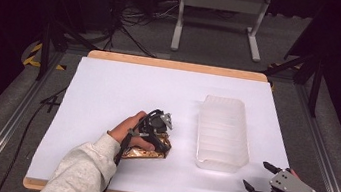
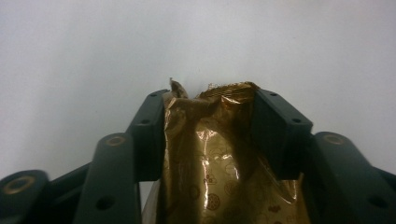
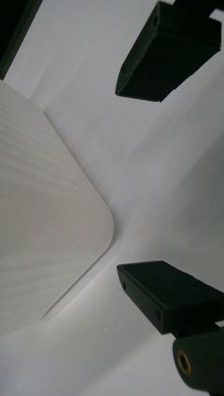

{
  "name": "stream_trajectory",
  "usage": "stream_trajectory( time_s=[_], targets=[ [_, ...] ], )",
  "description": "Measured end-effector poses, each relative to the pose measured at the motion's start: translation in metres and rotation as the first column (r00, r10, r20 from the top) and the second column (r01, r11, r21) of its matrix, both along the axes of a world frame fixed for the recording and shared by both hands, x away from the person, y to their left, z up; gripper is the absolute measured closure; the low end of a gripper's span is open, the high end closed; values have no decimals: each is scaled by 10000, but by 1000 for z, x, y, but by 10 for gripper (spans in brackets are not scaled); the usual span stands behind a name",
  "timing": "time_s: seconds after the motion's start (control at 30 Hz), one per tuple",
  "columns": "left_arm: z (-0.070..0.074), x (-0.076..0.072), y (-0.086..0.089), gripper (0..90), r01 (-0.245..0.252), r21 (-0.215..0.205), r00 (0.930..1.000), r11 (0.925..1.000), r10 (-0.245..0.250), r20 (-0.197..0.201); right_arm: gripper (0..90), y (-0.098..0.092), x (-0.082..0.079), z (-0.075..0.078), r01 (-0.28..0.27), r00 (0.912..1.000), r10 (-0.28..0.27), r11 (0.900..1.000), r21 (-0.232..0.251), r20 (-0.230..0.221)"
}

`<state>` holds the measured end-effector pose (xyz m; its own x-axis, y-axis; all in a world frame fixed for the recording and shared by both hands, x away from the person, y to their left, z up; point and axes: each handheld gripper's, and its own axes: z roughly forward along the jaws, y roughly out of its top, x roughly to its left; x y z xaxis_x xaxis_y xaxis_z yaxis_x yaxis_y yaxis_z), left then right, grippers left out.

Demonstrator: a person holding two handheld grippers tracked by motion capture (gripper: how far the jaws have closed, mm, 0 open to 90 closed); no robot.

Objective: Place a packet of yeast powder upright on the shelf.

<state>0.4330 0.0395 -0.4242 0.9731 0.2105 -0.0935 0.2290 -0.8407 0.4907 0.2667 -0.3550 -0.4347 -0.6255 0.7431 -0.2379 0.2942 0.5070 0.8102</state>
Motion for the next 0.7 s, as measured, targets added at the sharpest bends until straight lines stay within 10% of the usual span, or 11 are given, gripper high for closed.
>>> stream_trajectory(
  time_s=[0.7],
  targets=[
    [34,-6,32,803,-844,-1317,9959,9877,879,212,129,1,2,-1,33,9999,-35,9999,-106,-146]
  ],
)
